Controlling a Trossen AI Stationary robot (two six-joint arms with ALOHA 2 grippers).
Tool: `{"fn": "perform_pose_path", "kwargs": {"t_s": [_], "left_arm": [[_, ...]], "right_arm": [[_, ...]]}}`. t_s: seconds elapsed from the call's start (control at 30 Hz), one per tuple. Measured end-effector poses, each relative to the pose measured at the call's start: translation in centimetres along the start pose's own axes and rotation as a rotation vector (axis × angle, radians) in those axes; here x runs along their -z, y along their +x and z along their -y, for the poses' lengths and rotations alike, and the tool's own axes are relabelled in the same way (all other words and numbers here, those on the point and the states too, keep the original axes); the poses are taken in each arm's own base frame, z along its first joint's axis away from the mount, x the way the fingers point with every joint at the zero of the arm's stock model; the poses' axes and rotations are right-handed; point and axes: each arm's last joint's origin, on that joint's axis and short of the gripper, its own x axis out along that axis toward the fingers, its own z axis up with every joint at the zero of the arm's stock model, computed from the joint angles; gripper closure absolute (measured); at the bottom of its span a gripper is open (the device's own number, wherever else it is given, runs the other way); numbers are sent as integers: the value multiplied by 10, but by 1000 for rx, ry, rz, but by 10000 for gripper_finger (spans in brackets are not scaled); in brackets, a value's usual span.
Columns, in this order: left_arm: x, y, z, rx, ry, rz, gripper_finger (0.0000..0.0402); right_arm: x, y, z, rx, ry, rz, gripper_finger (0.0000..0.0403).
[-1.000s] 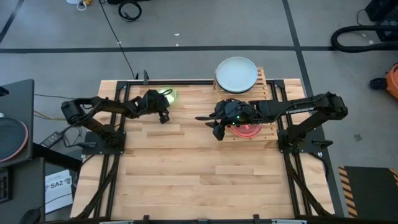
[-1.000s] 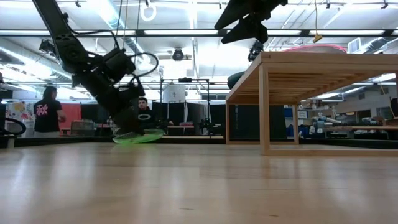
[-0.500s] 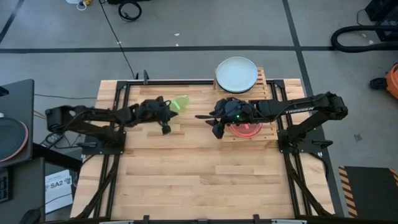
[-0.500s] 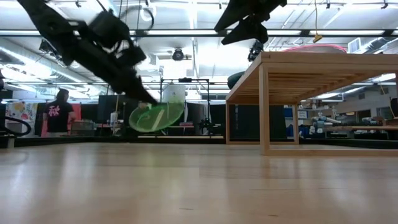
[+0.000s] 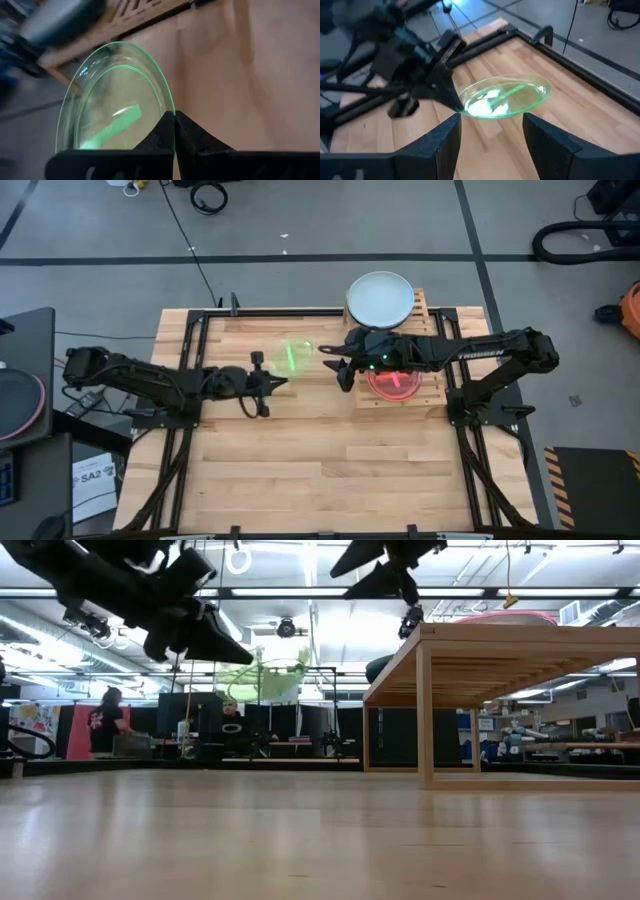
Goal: Place and stack plates onto a shelf
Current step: Stack the light green plate on top of the light pink plate on the shelf
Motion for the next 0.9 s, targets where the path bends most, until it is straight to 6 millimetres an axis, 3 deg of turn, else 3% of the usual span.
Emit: {"fn": "perform_pose_path", "kwargs": {"t_s": [0.33,0.5,0.8,0.9], "left_arm": [[-7,-16,18,-394,520,-220,399],[-8,-20,18,-488,696,-338,399],[-9,-21,18,-498,758,-363,396],[-9,-21,18,-497,756,-359,396]], "right_arm": [[-19,2,8,30,59,164,186],[-32,1,15,104,100,300,186],[-42,1,18,96,92,392,186],[-39,13,16,96,91,390,186]]}}
